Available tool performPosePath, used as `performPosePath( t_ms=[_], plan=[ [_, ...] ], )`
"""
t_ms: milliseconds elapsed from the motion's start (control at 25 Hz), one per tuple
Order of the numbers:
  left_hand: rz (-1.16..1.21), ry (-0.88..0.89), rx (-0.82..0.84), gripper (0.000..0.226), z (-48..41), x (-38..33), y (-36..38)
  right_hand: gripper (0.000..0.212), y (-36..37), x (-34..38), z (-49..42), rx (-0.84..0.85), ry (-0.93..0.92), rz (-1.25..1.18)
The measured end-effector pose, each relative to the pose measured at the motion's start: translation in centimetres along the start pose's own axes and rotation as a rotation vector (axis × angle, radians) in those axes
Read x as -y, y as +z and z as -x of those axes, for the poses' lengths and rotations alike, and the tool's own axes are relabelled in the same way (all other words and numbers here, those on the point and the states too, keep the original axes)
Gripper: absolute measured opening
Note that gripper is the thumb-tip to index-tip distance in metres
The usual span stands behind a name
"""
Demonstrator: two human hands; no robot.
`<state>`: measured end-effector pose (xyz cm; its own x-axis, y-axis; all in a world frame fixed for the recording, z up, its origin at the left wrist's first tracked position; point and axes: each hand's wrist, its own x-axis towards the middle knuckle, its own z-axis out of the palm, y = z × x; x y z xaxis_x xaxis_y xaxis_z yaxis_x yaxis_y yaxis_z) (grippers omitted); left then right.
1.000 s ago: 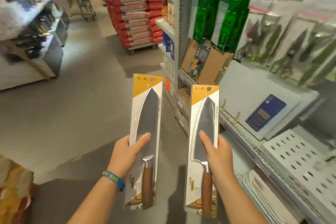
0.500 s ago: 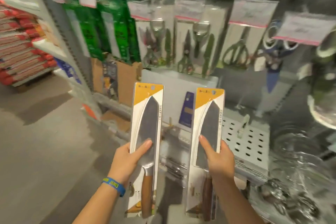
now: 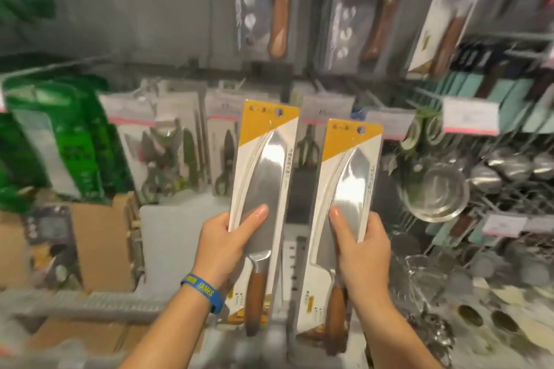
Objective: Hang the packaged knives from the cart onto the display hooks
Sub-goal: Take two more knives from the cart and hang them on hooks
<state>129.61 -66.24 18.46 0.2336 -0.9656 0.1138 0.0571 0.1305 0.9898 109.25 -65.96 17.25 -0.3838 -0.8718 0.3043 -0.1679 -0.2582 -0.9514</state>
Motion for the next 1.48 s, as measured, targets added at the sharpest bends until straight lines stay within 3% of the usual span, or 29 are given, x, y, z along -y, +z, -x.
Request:
performPosePath(
  t_ms=[80, 280, 480, 600, 800, 1080, 1240, 1480],
  plan=[
    [-0.028, 0.094, 0.091, 0.027, -2.5, -3.8, 1.9, 0.028, -0.4, 4.1, -2.8, -0.071, -0.117, -0.026],
    [-0.078, 0.282, 0.120, 0.036, -7.7, -13.3, 6.0, 0.039, -2.5, 13.1, -10.5, -0.112, -0.333, -0.068],
    [-0.170, 0.411, 0.030, 0.069, -12.2, -21.8, 9.7, 0.024, -5.0, 20.5, -17.9, -0.133, -0.424, -0.022],
    [-0.198, 0.465, 0.005, 0.070, -14.1, -25.2, 11.8, 0.028, -6.8, 23.0, -21.6, -0.160, -0.415, -0.022],
    [-0.176, 0.484, -0.023, 0.067, -15.1, -25.7, 15.4, 0.048, -9.5, 22.1, -25.2, -0.147, -0.384, 0.019],
    [-0.147, 0.503, 0.053, 0.074, -15.7, -26.0, 21.0, 0.044, -13.8, 23.8, -29.9, -0.114, -0.284, -0.036],
    [-0.114, 0.592, 0.058, 0.053, -16.0, -26.9, 24.5, 0.049, -16.2, 25.3, -31.2, -0.170, -0.410, 0.010],
    [-0.102, 0.559, 0.029, 0.035, -16.6, -28.7, 28.1, 0.027, -19.3, 27.4, -30.9, -0.269, -0.585, 0.080]
  ],
)
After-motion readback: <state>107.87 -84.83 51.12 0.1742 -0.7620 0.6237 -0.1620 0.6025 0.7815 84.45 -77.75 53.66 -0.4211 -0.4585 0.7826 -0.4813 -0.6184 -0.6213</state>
